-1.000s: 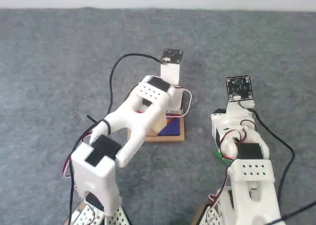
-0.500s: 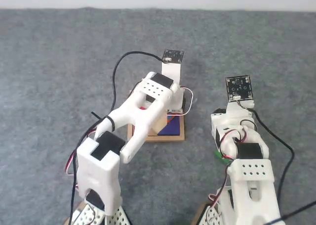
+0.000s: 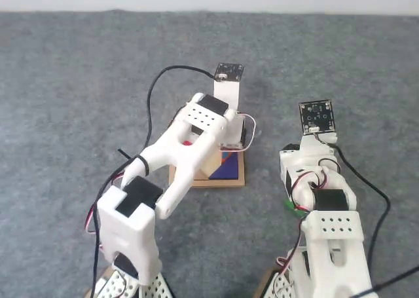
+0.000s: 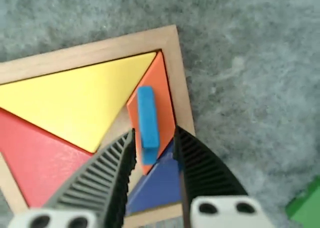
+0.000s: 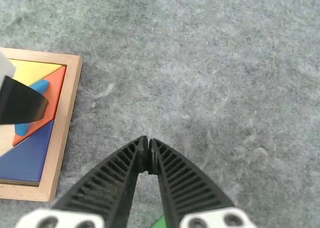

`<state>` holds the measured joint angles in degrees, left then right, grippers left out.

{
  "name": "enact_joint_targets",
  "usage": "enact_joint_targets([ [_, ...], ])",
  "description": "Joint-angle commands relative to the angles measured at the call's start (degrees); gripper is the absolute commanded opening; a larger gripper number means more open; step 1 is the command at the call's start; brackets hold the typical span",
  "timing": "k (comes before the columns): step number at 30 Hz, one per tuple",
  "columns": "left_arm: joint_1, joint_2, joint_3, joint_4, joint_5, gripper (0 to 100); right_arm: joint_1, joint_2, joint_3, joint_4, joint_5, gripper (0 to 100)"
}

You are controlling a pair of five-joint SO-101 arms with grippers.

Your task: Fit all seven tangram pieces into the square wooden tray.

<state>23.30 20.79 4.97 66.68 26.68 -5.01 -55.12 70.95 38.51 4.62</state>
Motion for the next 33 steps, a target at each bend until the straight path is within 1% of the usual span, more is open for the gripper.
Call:
enact_joint_targets([
  [1,-2.81,-6.15,-1.54,0.53,-3.52,12,0.48,0.31,-0.35,-0.84,0.70,0.8],
  [5,-4.40,-7.03,-0.40,1.05,-3.52,12,0.40,0.31,-0.35,-0.84,0.70,0.8],
  [10,-4.48,-7.12,1.89,0.88,-4.31,12,0.48,0.31,-0.26,-0.84,0.70,0.8],
  [16,-5.98,-7.30,1.63,0.97,-5.27,12,0.48,0.31,-0.26,-0.84,0.70,0.8],
  [21,-7.03,-12.66,3.82,0.79,-5.27,12,0.48,0.31,-0.26,-0.84,0.70,0.8],
  [24,-6.68,-18.11,9.27,-2.46,-5.36,12,0.48,0.31,-0.26,-0.84,0.70,0.8],
  [30,-7.03,-27.25,23.43,-17.05,-5.19,11,0.48,0.31,-0.26,-0.84,0.70,0.8],
  [31,-7.03,-28.40,24.75,-18.55,-5.19,10,0.48,0.31,-0.26,-0.84,0.70,0.8],
  [33,-7.21,-30.95,25.98,-19.16,-5.36,4,0.40,0.31,-0.26,-0.84,0.70,0.8],
])
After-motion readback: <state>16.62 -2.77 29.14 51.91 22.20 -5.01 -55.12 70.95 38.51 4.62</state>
